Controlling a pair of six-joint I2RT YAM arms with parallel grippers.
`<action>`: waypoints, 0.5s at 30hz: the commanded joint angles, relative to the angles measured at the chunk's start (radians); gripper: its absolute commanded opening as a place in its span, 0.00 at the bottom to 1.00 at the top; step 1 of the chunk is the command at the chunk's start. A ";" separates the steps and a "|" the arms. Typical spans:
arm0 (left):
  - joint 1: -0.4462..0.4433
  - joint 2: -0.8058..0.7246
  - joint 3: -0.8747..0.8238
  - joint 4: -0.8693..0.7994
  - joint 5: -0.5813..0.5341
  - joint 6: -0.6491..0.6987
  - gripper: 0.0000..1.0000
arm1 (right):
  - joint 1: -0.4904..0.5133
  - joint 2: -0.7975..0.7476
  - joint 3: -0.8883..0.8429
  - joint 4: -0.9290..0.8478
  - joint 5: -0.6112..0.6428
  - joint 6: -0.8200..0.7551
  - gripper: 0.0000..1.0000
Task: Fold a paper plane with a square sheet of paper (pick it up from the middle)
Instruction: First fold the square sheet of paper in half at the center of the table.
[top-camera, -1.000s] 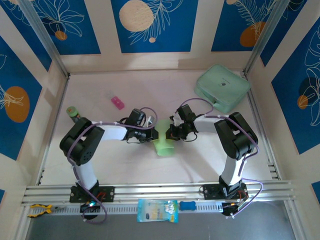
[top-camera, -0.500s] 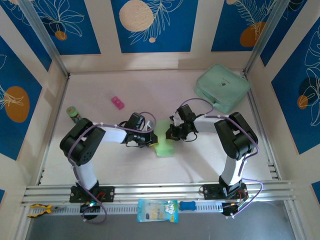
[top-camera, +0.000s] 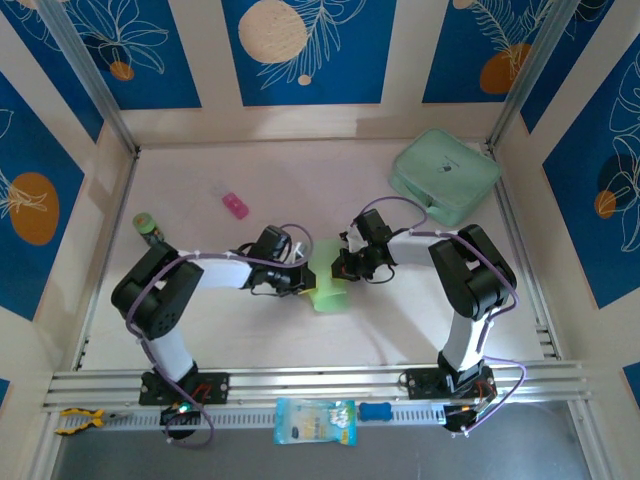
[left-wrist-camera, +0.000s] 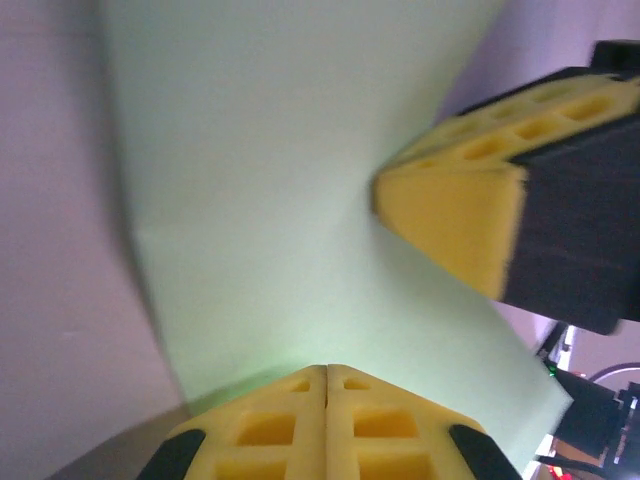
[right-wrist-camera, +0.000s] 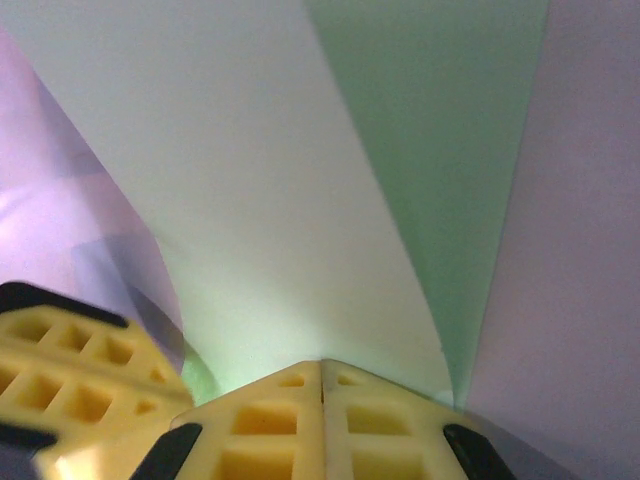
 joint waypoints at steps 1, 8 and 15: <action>-0.018 -0.010 0.015 0.006 0.033 -0.022 0.07 | -0.004 0.031 -0.042 -0.089 0.105 0.002 0.00; -0.018 0.060 -0.061 0.051 0.023 -0.027 0.05 | -0.004 0.026 -0.048 -0.086 0.105 0.005 0.00; -0.018 0.067 -0.109 0.043 0.007 0.006 0.00 | -0.004 0.023 -0.051 -0.086 0.107 0.005 0.00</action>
